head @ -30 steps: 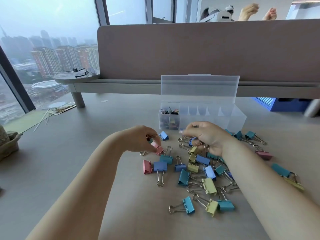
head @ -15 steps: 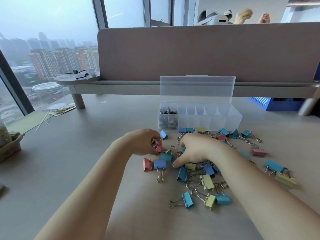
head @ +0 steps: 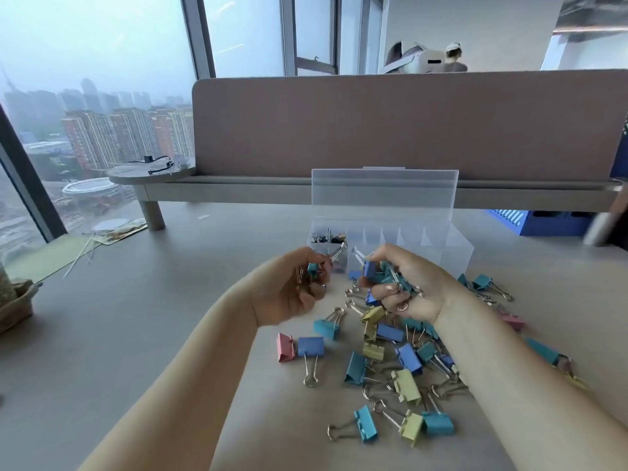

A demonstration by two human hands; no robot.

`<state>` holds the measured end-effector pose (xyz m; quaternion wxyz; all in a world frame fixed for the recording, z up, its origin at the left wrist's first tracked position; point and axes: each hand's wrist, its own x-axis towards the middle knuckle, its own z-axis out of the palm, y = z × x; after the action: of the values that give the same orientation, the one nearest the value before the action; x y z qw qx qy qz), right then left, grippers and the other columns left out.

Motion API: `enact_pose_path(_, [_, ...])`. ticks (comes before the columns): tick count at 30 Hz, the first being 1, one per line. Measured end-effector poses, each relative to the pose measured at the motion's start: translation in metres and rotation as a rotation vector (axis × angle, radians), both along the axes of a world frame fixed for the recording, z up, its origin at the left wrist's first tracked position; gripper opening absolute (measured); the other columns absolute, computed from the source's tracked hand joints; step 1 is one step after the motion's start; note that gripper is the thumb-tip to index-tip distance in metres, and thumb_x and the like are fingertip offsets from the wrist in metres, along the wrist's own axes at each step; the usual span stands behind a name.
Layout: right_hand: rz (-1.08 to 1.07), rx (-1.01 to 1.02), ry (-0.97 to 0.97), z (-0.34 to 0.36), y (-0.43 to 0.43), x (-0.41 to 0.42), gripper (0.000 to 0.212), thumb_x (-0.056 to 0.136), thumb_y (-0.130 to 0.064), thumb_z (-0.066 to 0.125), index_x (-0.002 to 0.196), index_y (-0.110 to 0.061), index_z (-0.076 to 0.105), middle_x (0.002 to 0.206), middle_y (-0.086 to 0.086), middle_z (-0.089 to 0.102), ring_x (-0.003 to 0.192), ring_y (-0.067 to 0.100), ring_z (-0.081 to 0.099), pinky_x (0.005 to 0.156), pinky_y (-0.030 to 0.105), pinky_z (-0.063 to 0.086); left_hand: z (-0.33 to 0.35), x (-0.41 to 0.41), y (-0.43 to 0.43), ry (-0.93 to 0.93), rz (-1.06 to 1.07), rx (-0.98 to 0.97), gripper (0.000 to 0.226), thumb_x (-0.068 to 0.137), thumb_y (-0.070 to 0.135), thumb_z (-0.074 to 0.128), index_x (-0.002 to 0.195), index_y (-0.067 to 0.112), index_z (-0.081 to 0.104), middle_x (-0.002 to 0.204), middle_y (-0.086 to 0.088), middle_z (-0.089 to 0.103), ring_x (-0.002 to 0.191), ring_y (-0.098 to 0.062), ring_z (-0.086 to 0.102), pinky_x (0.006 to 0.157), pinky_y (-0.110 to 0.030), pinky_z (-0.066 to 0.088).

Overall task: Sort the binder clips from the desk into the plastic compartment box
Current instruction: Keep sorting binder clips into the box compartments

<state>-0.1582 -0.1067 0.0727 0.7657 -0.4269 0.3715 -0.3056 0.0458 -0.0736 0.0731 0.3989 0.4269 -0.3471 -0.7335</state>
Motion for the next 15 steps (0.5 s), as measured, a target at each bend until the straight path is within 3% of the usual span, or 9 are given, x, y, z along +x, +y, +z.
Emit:
enact_pose_path(4, [-0.138,0.125,-0.242,0.002,-0.016,0.004,0.014,0.066,-0.020,0.052,0.071,-0.007,0.048,0.071,0.009,0.049,0.035,0.006,0.035,0.031,0.010,0.017,0.004,-0.017,-0.008,0.246,0.032,0.090,0.014,0.077,0.017,0.051,0.067,0.008,0.056,0.077,-0.006,0.053,0.057,-0.011,0.047,0.037,-0.012,0.040])
enact_pose_path(8, [-0.206,0.125,-0.333,0.009,-0.032,0.012,0.016,0.067,-0.019,0.049,0.075,-0.006,0.055,0.070,0.005,0.046,0.036,0.007,0.035,0.030,0.009,0.020,0.018,-0.029,-0.028,0.319,0.158,0.070,0.016,0.084,0.014,0.047,0.073,0.004,0.052,0.074,-0.011,0.054,0.059,-0.016,0.053,0.041,-0.019,0.050])
enact_pose_path(15, [-0.394,0.045,-0.188,0.038,-0.079,0.021,0.018,0.089,-0.024,0.050,0.076,-0.012,0.052,0.061,0.000,0.043,0.036,0.006,0.033,0.029,0.012,0.023,0.037,-0.051,-0.087,0.216,0.307,0.022,0.002,0.082,0.005,0.054,0.083,0.004,0.052,0.071,-0.007,0.052,0.058,-0.015,0.052,0.047,-0.020,0.052])
